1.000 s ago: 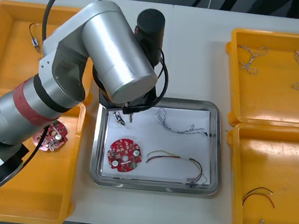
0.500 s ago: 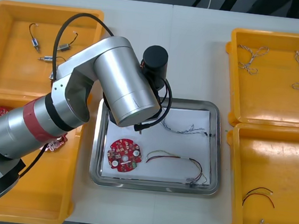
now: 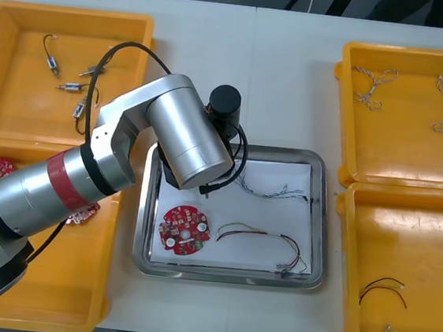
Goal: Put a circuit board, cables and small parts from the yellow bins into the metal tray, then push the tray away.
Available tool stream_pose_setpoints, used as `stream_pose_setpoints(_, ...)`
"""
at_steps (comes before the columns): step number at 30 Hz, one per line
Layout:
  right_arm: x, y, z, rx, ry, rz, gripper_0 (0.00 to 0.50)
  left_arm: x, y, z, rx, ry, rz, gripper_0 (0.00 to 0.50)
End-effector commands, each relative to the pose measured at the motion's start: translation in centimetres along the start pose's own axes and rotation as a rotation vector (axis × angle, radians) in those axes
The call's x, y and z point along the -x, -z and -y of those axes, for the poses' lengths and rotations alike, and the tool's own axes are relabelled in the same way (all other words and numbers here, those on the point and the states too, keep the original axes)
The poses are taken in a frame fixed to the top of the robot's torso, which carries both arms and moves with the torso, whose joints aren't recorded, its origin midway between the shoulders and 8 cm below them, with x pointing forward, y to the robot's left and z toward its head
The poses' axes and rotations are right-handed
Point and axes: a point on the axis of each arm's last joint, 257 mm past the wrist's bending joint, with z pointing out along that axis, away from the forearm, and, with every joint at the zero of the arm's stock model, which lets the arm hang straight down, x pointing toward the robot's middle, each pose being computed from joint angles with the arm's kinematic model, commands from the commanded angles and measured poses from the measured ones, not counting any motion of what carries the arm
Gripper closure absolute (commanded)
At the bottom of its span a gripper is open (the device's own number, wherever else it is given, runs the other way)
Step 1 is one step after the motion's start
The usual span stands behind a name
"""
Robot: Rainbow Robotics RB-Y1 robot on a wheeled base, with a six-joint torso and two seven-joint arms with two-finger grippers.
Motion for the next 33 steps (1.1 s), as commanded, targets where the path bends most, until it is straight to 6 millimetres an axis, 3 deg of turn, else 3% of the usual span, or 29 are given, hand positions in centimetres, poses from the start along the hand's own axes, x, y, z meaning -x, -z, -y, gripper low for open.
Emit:
stream_pose_setpoints(1, 0.2, 1.3, 2.0, -0.039, -0.047, 0.013, 0.0, -1.1, 0.0, 1.1, -0.02, -0.051, -0.003, 0.5)
stream_pose_setpoints(4, 0.2, 1.3, 2.0, -0.038, -0.046, 0.012, 0.0, -1.1, -0.1, 1.0, -0.019, -0.051, -0.002, 0.492)
stream_pose_setpoints(7, 0.2, 1.3, 2.0, -0.038, -0.046, 0.012, 0.0, -0.8, 0.0, 1.0, -0.018, -0.051, 0.009, 0.062)
stream_pose_setpoints(8, 0.2, 1.3, 1.9, -0.037, -0.046, 0.012, 0.0, -0.8, 0.0, 1.1, -0.019, -0.05, 0.01, 0.01)
stream_pose_setpoints(20, 0.2, 1.4, 1.8, -0.03, -0.047, 0.013, 0.0, -0.3, 1.1, 0.6, -0.005, -0.058, 0.031, 0.0)
stream_pose_setpoints(33, 0.4, 1.7, 1.6, -0.019, -0.045, 0.023, 0.0, 1.0, 6.5, 0.5, -0.061, -0.031, 0.0, 0.0)
